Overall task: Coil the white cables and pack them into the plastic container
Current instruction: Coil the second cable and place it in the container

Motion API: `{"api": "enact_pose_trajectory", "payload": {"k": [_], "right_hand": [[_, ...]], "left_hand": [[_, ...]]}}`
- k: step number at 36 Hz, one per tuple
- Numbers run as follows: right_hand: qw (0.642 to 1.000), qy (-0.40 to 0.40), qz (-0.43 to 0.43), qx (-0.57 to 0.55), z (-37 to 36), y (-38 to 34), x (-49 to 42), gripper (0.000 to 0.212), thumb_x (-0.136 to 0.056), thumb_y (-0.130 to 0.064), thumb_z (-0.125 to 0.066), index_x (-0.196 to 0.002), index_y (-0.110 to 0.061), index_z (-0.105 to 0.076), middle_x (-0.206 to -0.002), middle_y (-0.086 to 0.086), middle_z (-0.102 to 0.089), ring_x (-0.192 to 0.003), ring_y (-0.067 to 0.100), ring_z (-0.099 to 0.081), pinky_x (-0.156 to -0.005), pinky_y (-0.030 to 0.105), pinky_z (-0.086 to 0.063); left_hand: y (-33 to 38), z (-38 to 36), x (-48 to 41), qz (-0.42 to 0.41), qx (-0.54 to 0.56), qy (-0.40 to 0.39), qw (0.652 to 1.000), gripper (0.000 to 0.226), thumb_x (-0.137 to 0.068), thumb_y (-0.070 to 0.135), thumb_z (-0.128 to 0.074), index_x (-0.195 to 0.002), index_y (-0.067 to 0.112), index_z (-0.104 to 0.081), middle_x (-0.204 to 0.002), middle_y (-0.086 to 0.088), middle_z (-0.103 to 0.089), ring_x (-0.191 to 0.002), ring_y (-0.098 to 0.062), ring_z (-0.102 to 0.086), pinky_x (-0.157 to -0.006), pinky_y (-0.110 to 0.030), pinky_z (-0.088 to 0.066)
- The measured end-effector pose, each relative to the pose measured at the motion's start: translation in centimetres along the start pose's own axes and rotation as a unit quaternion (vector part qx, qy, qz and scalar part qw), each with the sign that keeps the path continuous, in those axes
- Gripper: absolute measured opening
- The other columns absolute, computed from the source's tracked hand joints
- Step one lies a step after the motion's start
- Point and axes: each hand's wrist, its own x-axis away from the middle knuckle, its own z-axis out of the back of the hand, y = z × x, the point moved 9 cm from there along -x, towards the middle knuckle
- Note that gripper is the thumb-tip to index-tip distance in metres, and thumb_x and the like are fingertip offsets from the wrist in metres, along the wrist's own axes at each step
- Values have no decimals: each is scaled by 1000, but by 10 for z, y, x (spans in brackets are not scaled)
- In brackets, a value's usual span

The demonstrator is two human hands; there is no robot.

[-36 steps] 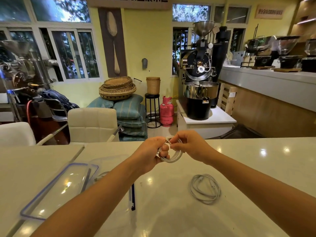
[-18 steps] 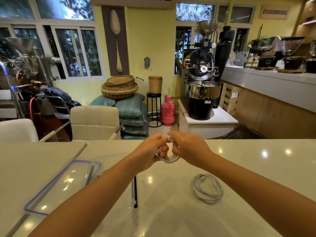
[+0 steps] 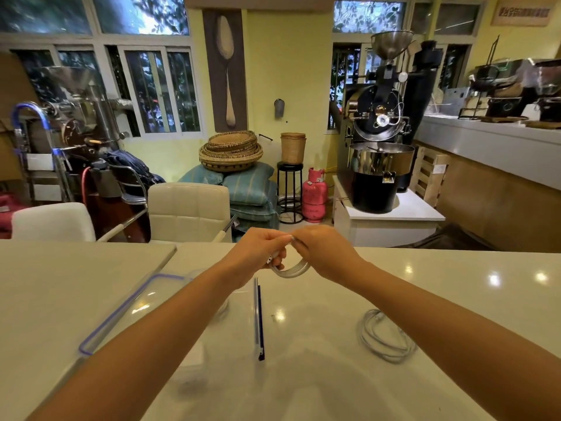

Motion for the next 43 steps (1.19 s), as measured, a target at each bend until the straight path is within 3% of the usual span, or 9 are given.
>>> {"api": "enact_pose_trajectory", "payload": {"k": [3,7,10,14,18,27,36,39,43], "right_hand": [[1000,-5,3,-6,-6,-13,-9,24,-95,-14,-42,-98,-4,-63,-95,15,-67,-86,28,-61,-76,39,-51],[999,-29,-28,-32,-22,-26,-25,26,-95,-18,-42,-99,-6,-65,-94,15,-68,-87,29,-62,-73,38,-48],[996,-53,-49,-47,-40,-36,-37,22,-93,-14,-44,-102,-5,-62,-99,18,-67,-91,33,-61,-75,40,-50],[993,-85,-53,-58,-63,-50,-45,23,-92,-17,-50,-110,-2,-52,-107,21,-62,-87,32,-54,-62,34,-36],[988,-123,-45,-75,-91,-64,-52,24,-89,-20,-56,-105,-3,-51,-107,21,-62,-87,32,-53,-63,33,-35],[968,-246,14,-40,-147,-77,-60,20,-86,-18,-59,-103,-7,-57,-108,17,-64,-90,28,-56,-73,35,-41],[964,-214,120,98,-166,-91,-66,22,-88,-9,-54,-108,-9,-62,-115,15,-60,-107,31,-50,-84,37,-40],[959,-224,119,129,-173,-88,-67,21,-89,-14,-54,-109,-13,-62,-113,11,-63,-108,28,-50,-90,36,-37],[952,-242,114,146,-181,-85,-66,20,-91,-17,-53,-109,-13,-61,-112,10,-65,-108,26,-50,-93,35,-35]], "left_hand": [[4,19,3,-48,-141,29,988,25,-92,20,-50,-73,18,-66,-58,2,-54,-52,-8,-50,-57,-16,-42],[7,40,9,-95,-317,64,942,23,-91,21,-52,-98,10,-71,-71,-4,-66,-61,-10,-59,-61,-17,-47],[2,55,12,-93,-455,92,881,28,-93,25,-48,-105,11,-70,-92,-15,-71,-83,-26,-64,-72,-31,-45],[-26,69,5,-41,-579,95,809,32,-95,26,-42,-107,12,-68,-103,-13,-69,-92,-25,-63,-81,-34,-49],[-61,83,4,55,-566,102,816,24,-92,20,-48,-101,7,-66,-103,-13,-69,-80,-20,-57,-74,-27,-42],[-116,83,12,168,-484,94,854,23,-89,14,-51,-105,2,-62,-109,-16,-67,-99,-27,-63,-81,-30,-49],[-140,75,3,215,-402,84,886,27,-92,12,-45,-114,1,-58,-120,-17,-62,-109,-27,-59,-91,-30,-47],[-146,77,1,216,-383,95,893,26,-92,14,-45,-111,1,-58,-116,-16,-64,-95,-24,-60,-73,-26,-49],[-151,81,1,217,-371,112,896,27,-91,17,-46,-109,1,-58,-101,-14,-65,-78,-17,-48,-52,-20,-34]]}}
